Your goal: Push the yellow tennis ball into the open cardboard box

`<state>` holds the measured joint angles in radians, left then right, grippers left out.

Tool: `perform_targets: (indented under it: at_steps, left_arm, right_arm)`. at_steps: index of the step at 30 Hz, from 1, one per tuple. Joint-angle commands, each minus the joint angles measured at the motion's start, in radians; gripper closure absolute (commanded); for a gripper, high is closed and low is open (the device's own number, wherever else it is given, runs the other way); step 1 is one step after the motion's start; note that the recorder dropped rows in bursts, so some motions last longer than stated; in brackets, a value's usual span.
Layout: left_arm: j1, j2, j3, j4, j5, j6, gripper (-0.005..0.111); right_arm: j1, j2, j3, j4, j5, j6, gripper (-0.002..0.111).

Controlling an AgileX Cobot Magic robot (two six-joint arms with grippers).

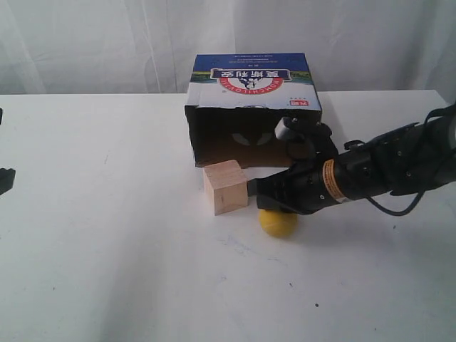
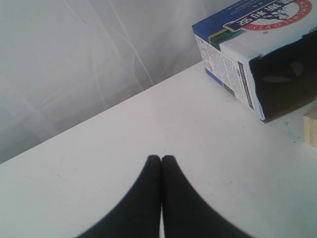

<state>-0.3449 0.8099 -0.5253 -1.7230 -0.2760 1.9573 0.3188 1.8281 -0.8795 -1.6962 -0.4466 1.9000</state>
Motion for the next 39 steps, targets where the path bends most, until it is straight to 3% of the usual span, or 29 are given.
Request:
perform_targets:
  at_steps: [1, 16, 22, 29, 39]
  left_arm:
    - [0.006, -0.006, 0.006, -0.021, 0.007, 0.103, 0.107]
    - [0.006, 0.005, 0.006, -0.021, 0.061, 0.080, 0.107]
    - [0.006, 0.044, 0.006, -0.021, 0.065, 0.080, 0.107]
    - [0.006, 0.061, 0.006, -0.021, 0.067, 0.080, 0.107]
    - [0.006, 0.061, 0.006, -0.021, 0.070, 0.080, 0.107]
  right_arm:
    - [-0.008, 0.020, 0.011, -0.048, 0.206, -0.034, 0.108]
    - [-0.008, 0.016, -0.098, -0.048, 0.355, -0.224, 0.108]
    - [-0.008, -0.057, -0.107, -0.048, 0.342, -0.222, 0.108]
    - [-0.008, -0.127, -0.085, -0.048, 0.169, -0.077, 0.108]
    - [-0.008, 0.070, -0.110, -0.048, 0.252, -0.075, 0.108]
